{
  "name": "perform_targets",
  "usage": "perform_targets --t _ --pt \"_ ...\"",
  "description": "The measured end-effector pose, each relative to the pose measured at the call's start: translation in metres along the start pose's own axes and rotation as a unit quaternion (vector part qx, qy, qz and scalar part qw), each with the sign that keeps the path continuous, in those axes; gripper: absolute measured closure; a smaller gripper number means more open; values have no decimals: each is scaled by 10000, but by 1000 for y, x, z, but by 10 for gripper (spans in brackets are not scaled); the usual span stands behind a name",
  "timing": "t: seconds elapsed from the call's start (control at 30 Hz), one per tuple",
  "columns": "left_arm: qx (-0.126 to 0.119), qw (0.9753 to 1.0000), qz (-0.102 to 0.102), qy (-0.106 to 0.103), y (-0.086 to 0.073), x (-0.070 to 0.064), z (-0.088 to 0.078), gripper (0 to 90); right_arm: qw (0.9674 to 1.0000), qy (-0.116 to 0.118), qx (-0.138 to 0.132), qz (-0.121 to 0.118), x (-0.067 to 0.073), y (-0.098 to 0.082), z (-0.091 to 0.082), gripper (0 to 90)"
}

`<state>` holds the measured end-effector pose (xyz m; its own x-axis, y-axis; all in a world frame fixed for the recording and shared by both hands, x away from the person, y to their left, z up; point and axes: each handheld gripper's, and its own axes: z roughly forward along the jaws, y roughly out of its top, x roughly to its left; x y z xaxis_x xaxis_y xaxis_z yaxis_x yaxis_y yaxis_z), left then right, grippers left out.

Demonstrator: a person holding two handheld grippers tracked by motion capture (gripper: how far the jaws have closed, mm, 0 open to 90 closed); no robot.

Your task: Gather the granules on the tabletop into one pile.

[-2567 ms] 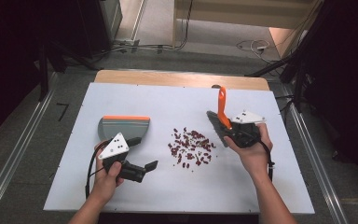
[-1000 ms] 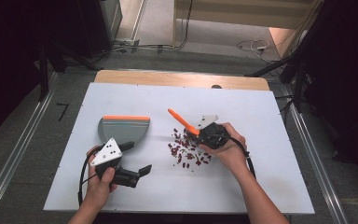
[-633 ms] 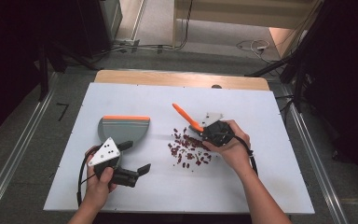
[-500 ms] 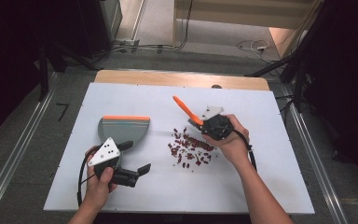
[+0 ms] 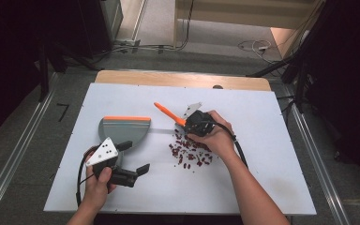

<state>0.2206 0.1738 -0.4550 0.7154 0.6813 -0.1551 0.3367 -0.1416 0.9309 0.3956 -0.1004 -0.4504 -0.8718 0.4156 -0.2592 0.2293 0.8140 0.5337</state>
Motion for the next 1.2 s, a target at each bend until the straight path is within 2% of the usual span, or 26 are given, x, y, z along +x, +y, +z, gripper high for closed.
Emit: perform_targets --t 0.1,0.47,0.57,0.87,0.93,0.97,1.0,1.03,1.1,1.13,1.2 --pt "5 10000 19 -3 0 -1 1 0 9998 157 -32 -118 6 -4 -4 688" --pt "60 10000 55 -7 1 -3 3 0 9973 417 -124 -597 30 -13 -17 687" --pt "53 10000 40 -15 1 -3 4 0 9972 420 -130 -613 32 -15 -19 687" --pt "49 10000 60 -19 1 -3 4 0 9936 490 -91 -1012 42 -17 -23 686" --pt "54 10000 64 -18 1 -3 4 0 9939 405 -114 -1018 43 -17 -24 687" --pt "50 10000 65 -15 1 -3 4 0 9943 256 -169 -1018 43 -16 -27 689" --pt "48 10000 60 -11 1 -3 4 0 9943 256 -169 -1018 43 -16 -27 689" --pt "47 10000 41 -2 1 -2 4 0 9948 120 -280 -973 43 -16 -31 690" --pt "35 10000 36 -4 1 -2 4 0 9948 -3 -374 -948 42 -15 -36 690" --pt "40 10000 36 -1 1 -1 4 0 9952 -83 -469 -860 41 -14 -40 690" --pt "35 10000 43 7 2 0 4 0 9967 -71 -604 -542 38 -14 -49 690"
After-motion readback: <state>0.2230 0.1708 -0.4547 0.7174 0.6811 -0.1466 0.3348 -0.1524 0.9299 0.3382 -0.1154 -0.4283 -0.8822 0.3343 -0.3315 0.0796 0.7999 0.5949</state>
